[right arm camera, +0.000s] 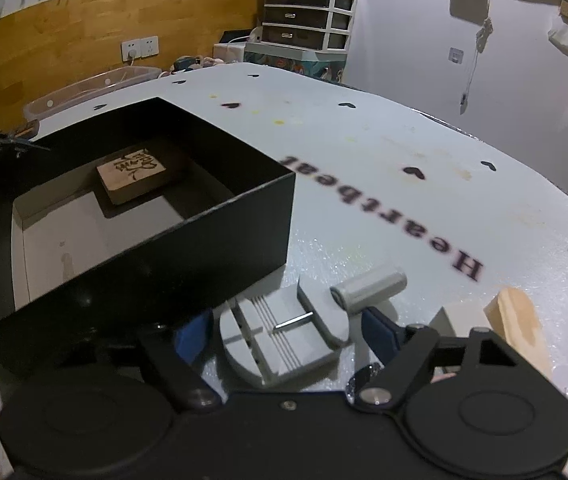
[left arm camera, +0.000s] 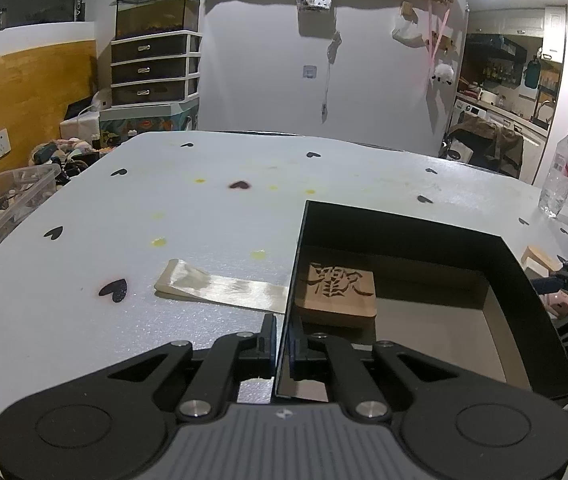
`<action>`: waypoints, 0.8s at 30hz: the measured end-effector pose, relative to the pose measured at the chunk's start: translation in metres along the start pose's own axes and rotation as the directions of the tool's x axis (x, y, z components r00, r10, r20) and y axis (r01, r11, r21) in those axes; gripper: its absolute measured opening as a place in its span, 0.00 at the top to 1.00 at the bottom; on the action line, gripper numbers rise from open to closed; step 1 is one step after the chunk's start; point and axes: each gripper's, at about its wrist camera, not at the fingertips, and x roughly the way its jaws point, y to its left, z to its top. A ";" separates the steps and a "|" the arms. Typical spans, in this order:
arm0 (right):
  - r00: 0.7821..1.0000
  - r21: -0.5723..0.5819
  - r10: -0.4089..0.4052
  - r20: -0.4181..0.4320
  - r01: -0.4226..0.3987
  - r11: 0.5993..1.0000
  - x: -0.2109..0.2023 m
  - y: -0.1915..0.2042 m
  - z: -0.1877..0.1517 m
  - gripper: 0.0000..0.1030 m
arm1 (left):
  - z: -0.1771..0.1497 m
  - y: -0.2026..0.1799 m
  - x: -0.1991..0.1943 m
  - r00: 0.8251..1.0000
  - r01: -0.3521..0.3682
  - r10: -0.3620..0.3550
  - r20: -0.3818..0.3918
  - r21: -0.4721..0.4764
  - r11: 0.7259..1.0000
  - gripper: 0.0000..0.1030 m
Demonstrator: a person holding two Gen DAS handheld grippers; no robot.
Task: Organize rigid objects
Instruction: 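Move the right gripper back and grasp the grey watch-band tool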
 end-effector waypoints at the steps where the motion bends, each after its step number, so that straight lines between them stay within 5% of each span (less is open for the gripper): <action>1: 1.000 0.001 0.000 0.000 0.000 1.000 0.000 0.000 0.000 0.22 | 0.000 0.000 0.000 1.000 -0.001 0.001 0.000 0.001 1.000 0.95; 7: 0.999 0.037 0.044 -0.005 -0.043 0.998 -0.001 -0.004 -0.001 0.36 | 0.001 0.000 0.000 1.000 0.000 0.000 0.000 0.000 1.000 0.95; 15: 1.000 0.103 0.022 0.008 -0.023 0.994 -0.009 -0.007 -0.004 0.36 | 0.001 0.000 0.000 1.000 -0.001 0.001 0.000 0.001 1.000 0.95; 24: 0.978 0.155 -0.010 0.206 -0.023 0.988 -0.070 0.002 0.032 0.36 | 0.001 -0.002 0.000 1.000 -0.004 0.004 0.005 -0.002 1.000 0.95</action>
